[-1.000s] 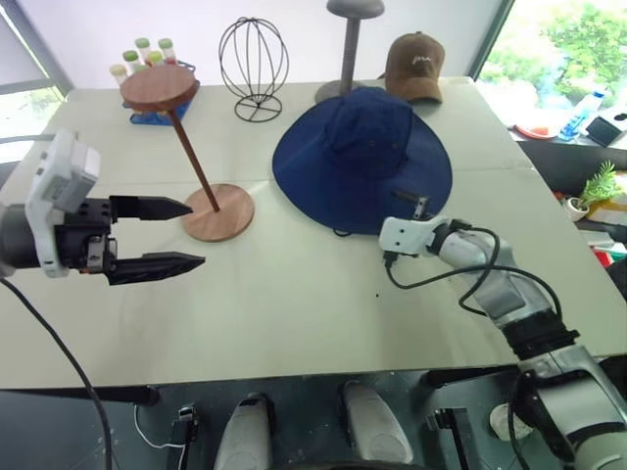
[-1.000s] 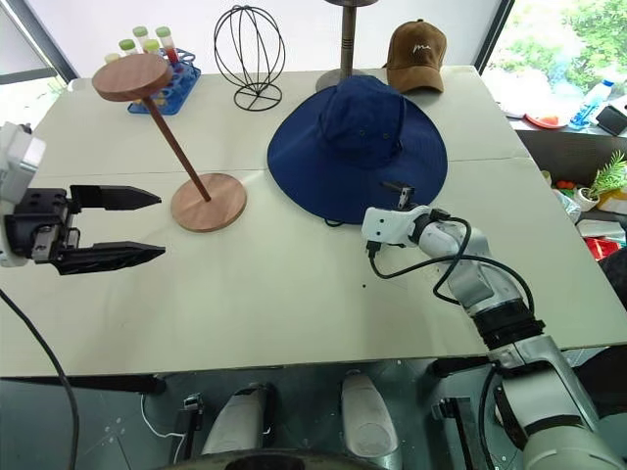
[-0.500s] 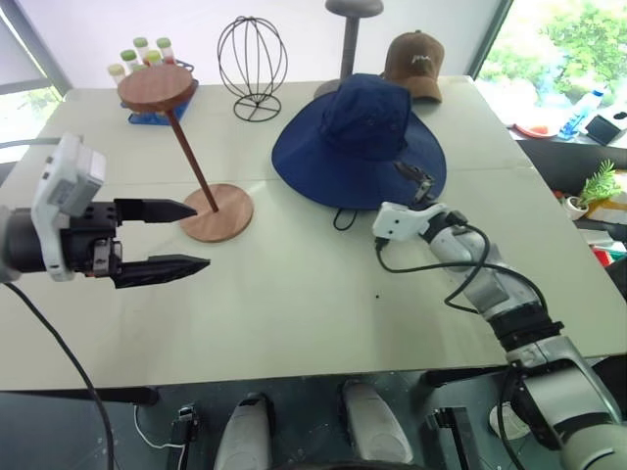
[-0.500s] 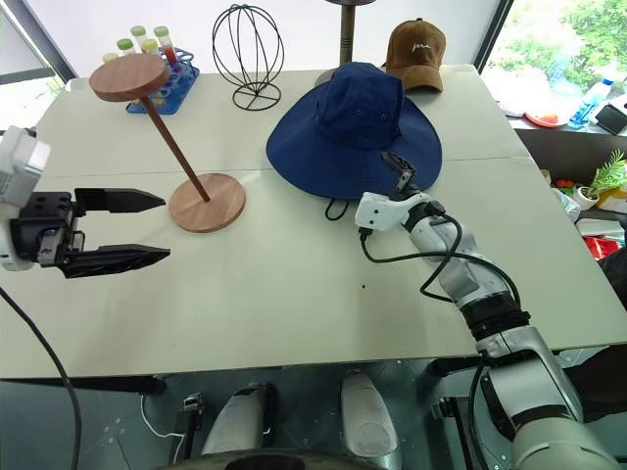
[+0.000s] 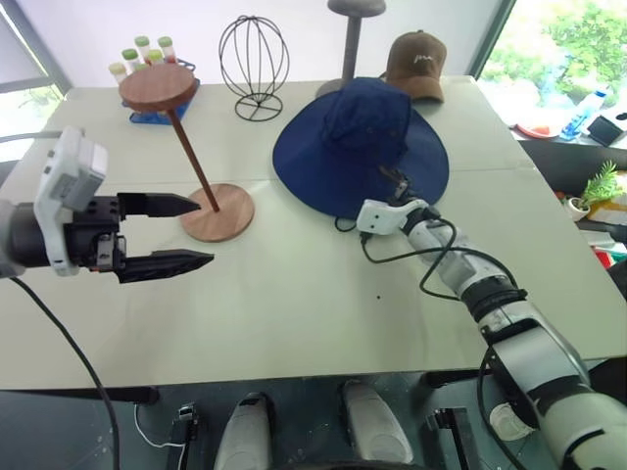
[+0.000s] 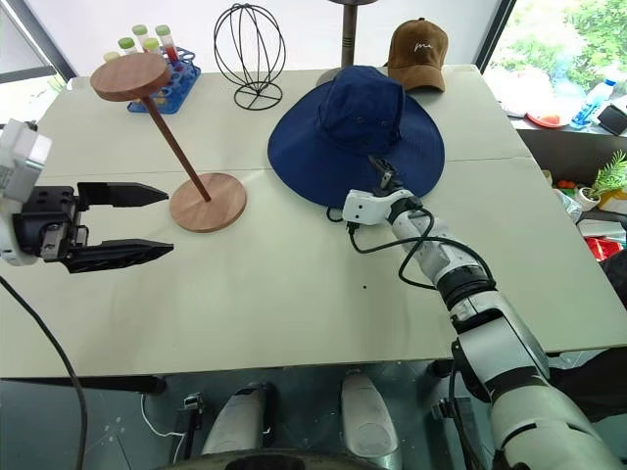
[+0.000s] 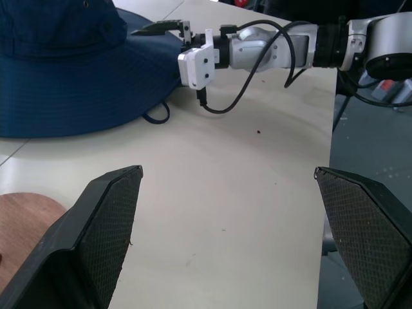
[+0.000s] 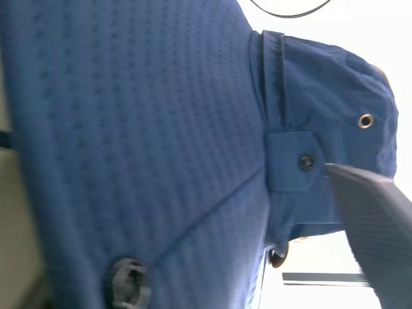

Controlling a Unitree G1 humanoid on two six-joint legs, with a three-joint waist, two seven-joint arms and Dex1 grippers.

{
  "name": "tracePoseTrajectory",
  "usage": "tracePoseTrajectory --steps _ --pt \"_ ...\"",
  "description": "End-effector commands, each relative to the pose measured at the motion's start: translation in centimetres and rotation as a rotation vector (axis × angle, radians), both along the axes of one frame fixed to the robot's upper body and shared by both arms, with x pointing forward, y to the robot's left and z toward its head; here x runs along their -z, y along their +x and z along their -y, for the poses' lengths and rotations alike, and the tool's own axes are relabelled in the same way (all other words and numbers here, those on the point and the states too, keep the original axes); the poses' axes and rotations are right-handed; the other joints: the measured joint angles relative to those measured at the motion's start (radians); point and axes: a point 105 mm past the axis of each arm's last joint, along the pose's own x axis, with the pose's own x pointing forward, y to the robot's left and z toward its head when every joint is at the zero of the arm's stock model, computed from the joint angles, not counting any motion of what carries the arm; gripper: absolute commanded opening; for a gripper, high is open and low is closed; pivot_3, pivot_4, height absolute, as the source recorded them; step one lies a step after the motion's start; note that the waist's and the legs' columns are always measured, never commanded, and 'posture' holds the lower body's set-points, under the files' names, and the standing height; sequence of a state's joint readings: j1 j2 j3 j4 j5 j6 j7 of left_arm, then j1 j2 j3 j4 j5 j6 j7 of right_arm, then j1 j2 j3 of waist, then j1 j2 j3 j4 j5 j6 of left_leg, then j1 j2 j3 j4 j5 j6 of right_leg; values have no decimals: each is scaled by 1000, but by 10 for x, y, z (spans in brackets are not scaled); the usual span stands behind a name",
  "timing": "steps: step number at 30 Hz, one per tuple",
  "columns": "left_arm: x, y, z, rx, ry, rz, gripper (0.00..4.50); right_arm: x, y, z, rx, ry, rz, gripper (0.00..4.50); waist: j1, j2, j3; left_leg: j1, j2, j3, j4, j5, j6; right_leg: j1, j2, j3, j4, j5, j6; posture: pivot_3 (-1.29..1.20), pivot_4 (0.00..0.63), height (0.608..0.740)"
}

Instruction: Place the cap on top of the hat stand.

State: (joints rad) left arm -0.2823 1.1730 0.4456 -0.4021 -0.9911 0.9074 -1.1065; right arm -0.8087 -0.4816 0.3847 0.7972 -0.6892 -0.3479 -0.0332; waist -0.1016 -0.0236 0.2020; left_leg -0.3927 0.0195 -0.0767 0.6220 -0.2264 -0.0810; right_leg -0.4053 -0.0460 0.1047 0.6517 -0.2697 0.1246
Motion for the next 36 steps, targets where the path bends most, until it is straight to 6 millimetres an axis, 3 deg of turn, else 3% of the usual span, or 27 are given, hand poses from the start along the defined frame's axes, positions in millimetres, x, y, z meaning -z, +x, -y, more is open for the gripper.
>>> tracePoseTrajectory --steps 1,2,4,7,15,21,25,29,33,36 --pt "-8 -2 0 5 -11 33 4500 -18 1 -4 -25 45 47 2157 0 0 0 0 0 0 0 0 0 0 0 0 0 0 0 0 150 740" --pt "-8 -2 1 5 -12 33 4500 -18 1 -4 -27 45 48 1521 0 0 0 0 0 0 0 0 0 0 0 0 0 0 0 0 150 740" --pt "-8 -2 1 8 -18 33 4500 -19 0 -5 -31 47 48 751 0 0 0 0 0 0 0 0 0 0 0 0 0 0 0 0 150 740" --pt "-8 -2 3 10 -23 34 4500 -18 0 -5 -32 49 46 181 0 0 0 0 0 0 0 0 0 0 0 0 0 0 0 0 150 740" --pt "-8 -2 3 4 -23 38 4500 -19 3 -7 -30 75 17 3 0 0 0 0 0 0 0 0 0 0 0 0 0 0 0 0 150 740" --pt "-14 -3 -1 -27 -40 62 4500 -36 -3 -14 -97 290 -104 3 -1 0 0 0 0 -1 0 0 0 0 0 0 0 0 0 0 150 740" --pt "-26 -8 -8 -78 -66 105 4500 -70 -16 -26 -219 520 -277 3 -1 0 0 0 0 -1 0 0 0 0 0 0 0 0 1 0 150 740" --pt "-34 -13 -16 -141 -95 146 4500 -124 -33 -41 -401 723 -447 3 0 1 0 0 0 -1 0 0 0 0 0 -1 0 0 1 0 150 740" --pt "-33 -18 -20 -188 -107 166 4500 -180 -36 -53 -512 803 -490 3 2 2 1 0 0 -1 0 0 0 0 0 -1 1 0 0 0 150 740" --pt "-32 -21 -21 -210 -113 180 4500 -209 -32 -62 -552 814 -487 3 2 2 1 0 1 -1 -1 0 0 -1 1 -1 0 0 0 0 150 740"
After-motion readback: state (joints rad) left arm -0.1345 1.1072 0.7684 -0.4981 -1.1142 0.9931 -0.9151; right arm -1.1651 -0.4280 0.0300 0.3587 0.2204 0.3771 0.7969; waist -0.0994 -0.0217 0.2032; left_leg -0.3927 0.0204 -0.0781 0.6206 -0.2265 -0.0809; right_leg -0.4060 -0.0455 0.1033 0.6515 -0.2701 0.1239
